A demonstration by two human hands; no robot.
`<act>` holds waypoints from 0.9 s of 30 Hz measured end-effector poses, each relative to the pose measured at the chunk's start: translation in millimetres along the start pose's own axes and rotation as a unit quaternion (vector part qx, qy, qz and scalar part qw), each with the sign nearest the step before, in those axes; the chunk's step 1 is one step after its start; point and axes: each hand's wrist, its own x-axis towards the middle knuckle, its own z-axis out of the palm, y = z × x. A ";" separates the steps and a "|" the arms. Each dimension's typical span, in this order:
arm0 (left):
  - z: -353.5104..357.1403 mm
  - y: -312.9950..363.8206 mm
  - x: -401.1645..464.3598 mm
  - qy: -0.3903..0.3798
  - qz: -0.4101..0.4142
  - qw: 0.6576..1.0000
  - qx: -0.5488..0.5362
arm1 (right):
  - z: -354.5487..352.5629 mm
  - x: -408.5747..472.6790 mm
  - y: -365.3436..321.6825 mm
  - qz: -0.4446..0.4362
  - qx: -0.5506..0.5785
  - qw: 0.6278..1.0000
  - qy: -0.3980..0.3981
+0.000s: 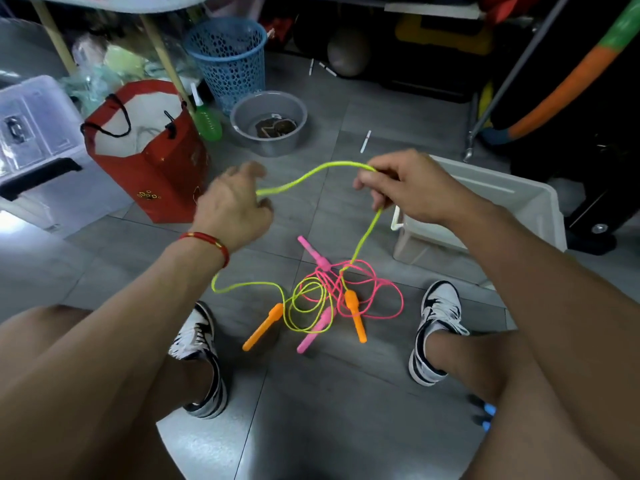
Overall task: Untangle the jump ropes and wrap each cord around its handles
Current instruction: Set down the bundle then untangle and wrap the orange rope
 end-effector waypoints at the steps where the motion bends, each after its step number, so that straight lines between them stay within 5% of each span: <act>1: 5.1 8.3 -6.1 -0.025 0.059 0.997 -0.039 | 2.6 -0.7 -10.2 -0.021 0.011 1.000 -0.002; 4: 22.7 32.7 -19.1 -0.103 0.172 0.967 -0.159 | 14.2 -2.8 -32.2 -0.084 -0.045 0.995 -0.015; 6: 23.6 39.6 -18.9 -0.088 0.196 0.966 -0.146 | 17.9 -3.9 -37.6 -0.103 -0.085 0.991 -0.005; 9: 12.6 36.8 -13.2 -0.002 0.215 0.967 -0.136 | 16.6 1.3 -26.8 -0.077 -0.147 0.986 -0.017; 13: -5.4 32.1 -8.3 0.133 0.138 0.931 -0.311 | 23.9 10.2 20.2 0.051 -0.256 0.948 -0.181; 16: -19.2 21.9 -2.4 0.253 0.089 0.916 -0.298 | 28.5 7.3 41.1 0.132 -0.303 0.912 -0.243; 18: -22.1 11.1 1.9 0.241 0.041 0.927 -0.285 | 22.4 13.1 38.2 0.139 -0.281 0.935 -0.167; 22: -10.9 -1.4 2.9 0.083 -0.065 0.960 -0.260 | 5.8 19.6 11.6 0.071 -0.165 0.982 0.053; 27: -2.3 0.3 0.6 0.023 -0.083 0.975 -0.204 | -1.8 17.3 7.9 0.116 -0.158 0.970 0.147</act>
